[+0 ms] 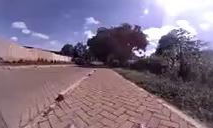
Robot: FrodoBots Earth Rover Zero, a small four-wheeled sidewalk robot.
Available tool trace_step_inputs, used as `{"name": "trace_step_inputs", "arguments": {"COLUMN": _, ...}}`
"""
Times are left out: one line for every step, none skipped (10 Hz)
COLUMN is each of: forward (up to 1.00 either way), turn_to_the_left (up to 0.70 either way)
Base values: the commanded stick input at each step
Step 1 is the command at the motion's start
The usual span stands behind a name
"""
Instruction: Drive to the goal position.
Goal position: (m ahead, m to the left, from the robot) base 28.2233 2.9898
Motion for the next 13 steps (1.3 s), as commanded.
{"name": "trace_step_inputs", "arguments": {"forward": 1.00, "turn_to_the_left": 0.00}}
{"name": "trace_step_inputs", "arguments": {"forward": 1.00, "turn_to_the_left": 0.00}}
{"name": "trace_step_inputs", "arguments": {"forward": 1.00, "turn_to_the_left": 0.00}}
{"name": "trace_step_inputs", "arguments": {"forward": 1.00, "turn_to_the_left": 0.00}}
{"name": "trace_step_inputs", "arguments": {"forward": 1.00, "turn_to_the_left": 0.00}}
{"name": "trace_step_inputs", "arguments": {"forward": 1.00, "turn_to_the_left": 0.00}}
{"name": "trace_step_inputs", "arguments": {"forward": 1.00, "turn_to_the_left": 0.00}}
{"name": "trace_step_inputs", "arguments": {"forward": 1.00, "turn_to_the_left": 0.00}}
{"name": "trace_step_inputs", "arguments": {"forward": 1.00, "turn_to_the_left": 0.00}}
{"name": "trace_step_inputs", "arguments": {"forward": 1.00, "turn_to_the_left": 0.00}}
{"name": "trace_step_inputs", "arguments": {"forward": 1.00, "turn_to_the_left": 0.00}}
{"name": "trace_step_inputs", "arguments": {"forward": 1.00, "turn_to_the_left": 0.00}}
{"name": "trace_step_inputs", "arguments": {"forward": 1.00, "turn_to_the_left": 0.00}}
